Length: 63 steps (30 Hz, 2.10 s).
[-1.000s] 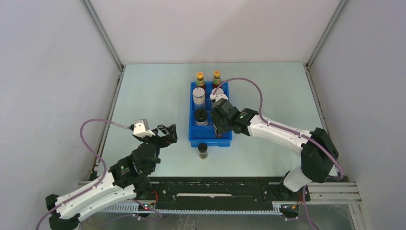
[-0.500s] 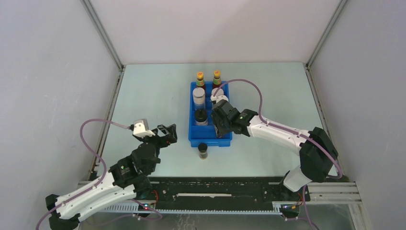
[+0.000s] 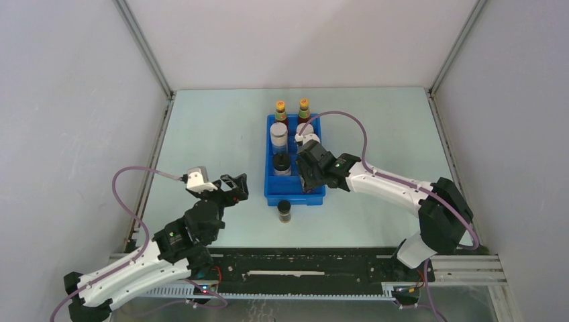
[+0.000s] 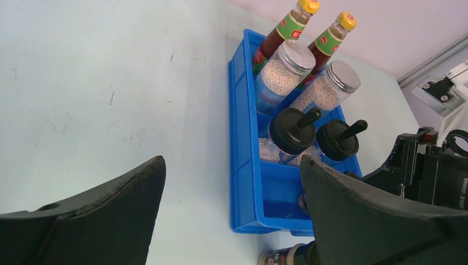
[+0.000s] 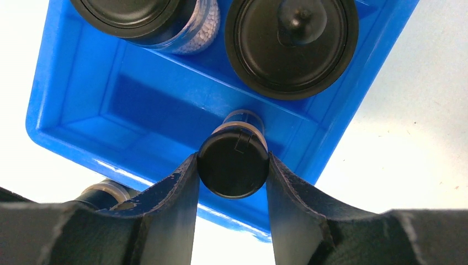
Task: Organize the condiment bottles
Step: Place the bottle in the storage box.
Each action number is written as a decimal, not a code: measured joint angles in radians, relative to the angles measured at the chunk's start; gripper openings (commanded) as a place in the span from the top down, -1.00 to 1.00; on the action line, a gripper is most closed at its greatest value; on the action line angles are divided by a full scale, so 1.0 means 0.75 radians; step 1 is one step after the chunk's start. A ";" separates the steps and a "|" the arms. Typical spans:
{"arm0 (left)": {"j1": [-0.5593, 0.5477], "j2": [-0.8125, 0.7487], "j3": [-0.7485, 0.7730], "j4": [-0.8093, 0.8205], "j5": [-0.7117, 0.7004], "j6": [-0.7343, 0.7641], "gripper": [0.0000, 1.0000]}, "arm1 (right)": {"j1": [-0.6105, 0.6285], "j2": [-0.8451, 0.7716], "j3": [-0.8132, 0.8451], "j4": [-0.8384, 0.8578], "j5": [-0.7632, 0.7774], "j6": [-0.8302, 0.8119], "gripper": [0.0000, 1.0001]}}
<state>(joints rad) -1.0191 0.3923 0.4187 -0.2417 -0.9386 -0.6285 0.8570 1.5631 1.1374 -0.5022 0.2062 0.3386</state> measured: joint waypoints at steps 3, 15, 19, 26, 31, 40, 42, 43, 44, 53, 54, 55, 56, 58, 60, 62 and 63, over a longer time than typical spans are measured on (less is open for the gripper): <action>0.000 0.000 0.000 0.000 0.000 -0.001 -0.90 | 0.000 0.001 0.000 0.005 -0.002 0.000 0.96; 0.000 0.001 0.000 0.000 0.000 -0.001 -0.91 | 0.000 0.001 -0.001 0.006 -0.003 0.003 0.12; 0.000 0.002 0.000 0.000 0.000 -0.001 -0.90 | 0.000 0.001 -0.001 0.006 -0.003 0.004 -0.05; 0.000 0.012 0.000 0.001 0.000 -0.001 -0.90 | 0.000 0.001 -0.001 0.005 -0.003 0.004 -0.25; 0.000 0.018 0.000 0.001 0.000 -0.001 -0.91 | 0.000 0.001 -0.001 0.005 -0.003 0.004 -0.34; 0.000 0.025 0.000 0.002 0.000 0.000 -0.91 | -0.001 0.001 -0.001 0.006 -0.003 0.001 -0.45; -0.001 0.026 0.000 0.002 0.000 0.000 -0.90 | -0.002 0.000 -0.001 0.006 -0.003 -0.002 -0.45; -0.001 0.025 0.000 0.002 -0.001 0.000 -0.90 | -0.003 -0.002 -0.001 0.007 -0.003 -0.004 -0.45; -0.001 0.025 0.000 0.002 -0.001 0.000 -0.90 | -0.004 -0.006 -0.001 0.006 -0.002 -0.007 -0.45; -0.001 -0.006 0.000 0.001 -0.004 0.000 -0.90 | 0.061 -0.139 0.068 -0.077 0.053 -0.057 -0.47; -0.001 -0.014 0.000 0.000 -0.007 0.000 -0.90 | 0.084 -0.154 0.092 -0.092 0.065 -0.062 -0.47; -0.001 -0.019 0.000 0.000 -0.008 -0.001 -0.90 | 0.106 -0.165 0.114 -0.103 0.069 -0.065 -0.47; -0.002 -0.023 0.000 -0.001 -0.010 -0.001 -0.90 | 0.132 -0.172 0.138 -0.115 0.073 -0.067 -0.47; -0.002 -0.036 0.000 -0.005 -0.013 -0.001 -0.89 | 0.194 -0.181 0.186 -0.136 0.077 -0.072 -0.47; -0.003 -0.045 0.000 -0.011 -0.014 -0.001 -0.89 | 0.245 -0.182 0.203 -0.152 0.076 -0.076 -0.48; -0.006 -0.053 0.000 -0.015 -0.017 -0.001 -0.89 | 0.293 -0.180 0.203 -0.179 0.071 -0.077 -0.48; -0.008 -0.057 0.000 -0.017 -0.019 -0.001 -0.89 | 0.313 -0.177 0.203 -0.192 0.069 -0.078 -0.48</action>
<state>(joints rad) -1.0252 0.3492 0.4187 -0.2543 -0.9527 -0.6289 1.0916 1.4303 1.2896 -0.6464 0.2577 0.2802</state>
